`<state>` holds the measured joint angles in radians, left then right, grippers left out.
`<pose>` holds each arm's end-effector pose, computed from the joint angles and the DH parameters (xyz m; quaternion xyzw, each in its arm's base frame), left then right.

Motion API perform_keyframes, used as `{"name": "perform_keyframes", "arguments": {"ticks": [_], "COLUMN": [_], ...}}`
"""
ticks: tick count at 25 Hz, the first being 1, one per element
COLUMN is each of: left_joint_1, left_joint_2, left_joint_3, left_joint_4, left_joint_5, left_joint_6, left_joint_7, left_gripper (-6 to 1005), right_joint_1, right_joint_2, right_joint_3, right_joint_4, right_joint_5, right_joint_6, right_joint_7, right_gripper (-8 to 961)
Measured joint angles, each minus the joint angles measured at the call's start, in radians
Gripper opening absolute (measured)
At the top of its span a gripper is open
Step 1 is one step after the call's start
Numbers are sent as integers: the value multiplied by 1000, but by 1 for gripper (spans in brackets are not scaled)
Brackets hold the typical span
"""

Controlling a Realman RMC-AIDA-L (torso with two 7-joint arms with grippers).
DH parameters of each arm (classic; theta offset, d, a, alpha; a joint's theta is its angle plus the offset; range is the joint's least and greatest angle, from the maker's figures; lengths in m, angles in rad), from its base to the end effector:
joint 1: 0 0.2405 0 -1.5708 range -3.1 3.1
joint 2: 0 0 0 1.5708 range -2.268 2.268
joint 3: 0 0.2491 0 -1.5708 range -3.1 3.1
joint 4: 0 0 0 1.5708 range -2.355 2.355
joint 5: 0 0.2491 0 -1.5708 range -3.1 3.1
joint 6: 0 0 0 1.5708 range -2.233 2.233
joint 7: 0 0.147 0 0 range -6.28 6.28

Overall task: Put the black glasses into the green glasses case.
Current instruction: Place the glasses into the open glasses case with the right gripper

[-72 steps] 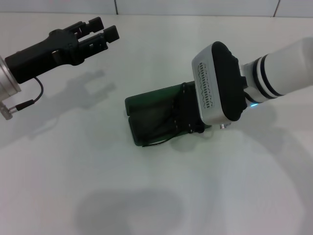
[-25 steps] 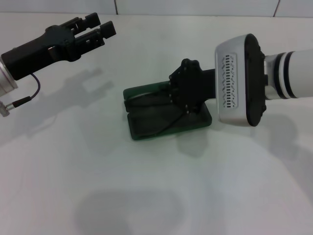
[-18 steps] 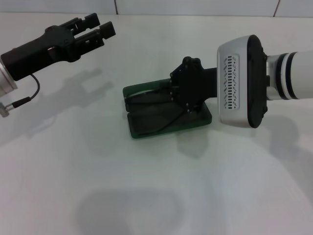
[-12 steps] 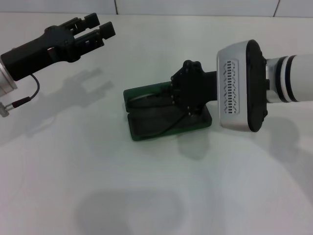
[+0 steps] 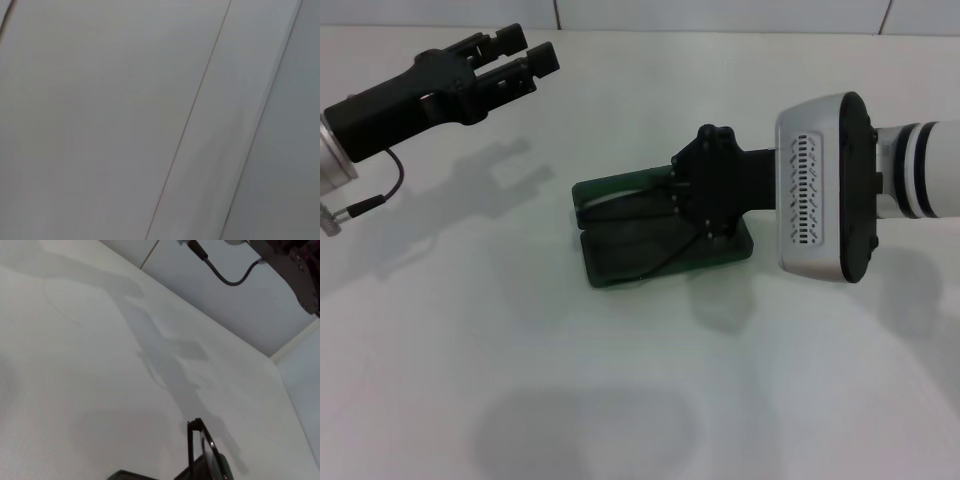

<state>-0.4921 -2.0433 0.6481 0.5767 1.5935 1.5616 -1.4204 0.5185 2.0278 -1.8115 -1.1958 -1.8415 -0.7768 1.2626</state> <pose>-0.2754 0.3722 0.0467 -0.8434 -0.2585 -0.4218 0.2093 0.1071 0.3908 -0.0928 -0.9434 -0.2530 0.0349 0.2114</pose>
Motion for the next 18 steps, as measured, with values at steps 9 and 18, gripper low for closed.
{"name": "perform_keyframes", "arguments": {"ticks": [9, 18], "left_joint_1": [-2, 7], "left_joint_2": [0, -2], "left_joint_3": [2, -1], "left_joint_4": [0, 0], "left_joint_5": [0, 0], "left_joint_6": [0, 6], "left_joint_7": [-3, -5], "left_gripper": [709, 709], "right_joint_1": [-36, -63], "right_joint_2": [0, 0], "right_joint_3": [-12, -18], "right_joint_4": [-16, -36], "right_joint_5": [51, 89], "right_joint_6": [35, 39], "right_joint_7": [-73, -106], "right_gripper": [55, 55]}}
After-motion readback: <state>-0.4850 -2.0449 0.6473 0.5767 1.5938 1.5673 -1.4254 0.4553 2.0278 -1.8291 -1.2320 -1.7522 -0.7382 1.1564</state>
